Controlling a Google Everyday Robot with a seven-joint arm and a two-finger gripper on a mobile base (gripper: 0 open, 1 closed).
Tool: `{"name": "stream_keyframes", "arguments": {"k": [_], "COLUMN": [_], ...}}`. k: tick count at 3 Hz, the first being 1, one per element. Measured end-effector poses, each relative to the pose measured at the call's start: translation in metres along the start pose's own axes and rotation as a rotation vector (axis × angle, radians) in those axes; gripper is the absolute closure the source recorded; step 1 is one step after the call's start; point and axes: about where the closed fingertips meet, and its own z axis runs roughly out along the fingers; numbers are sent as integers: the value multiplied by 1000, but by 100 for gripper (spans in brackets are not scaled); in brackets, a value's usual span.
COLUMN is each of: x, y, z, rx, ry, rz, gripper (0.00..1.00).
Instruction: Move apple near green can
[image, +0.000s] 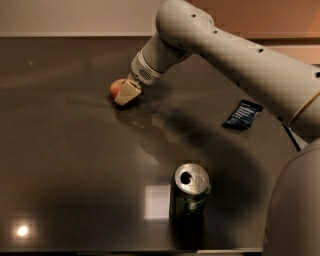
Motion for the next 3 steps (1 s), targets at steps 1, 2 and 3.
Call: {"name": "stream_keyframes", "arguments": {"k": [1, 2, 3], "x": [0, 7, 24], "y": [11, 25, 44], "z": [-26, -62, -95], "rx": [-19, -42, -71], "ry": [-37, -67, -77], "rz": [-14, -35, -73], "gripper": [88, 100, 100]}}
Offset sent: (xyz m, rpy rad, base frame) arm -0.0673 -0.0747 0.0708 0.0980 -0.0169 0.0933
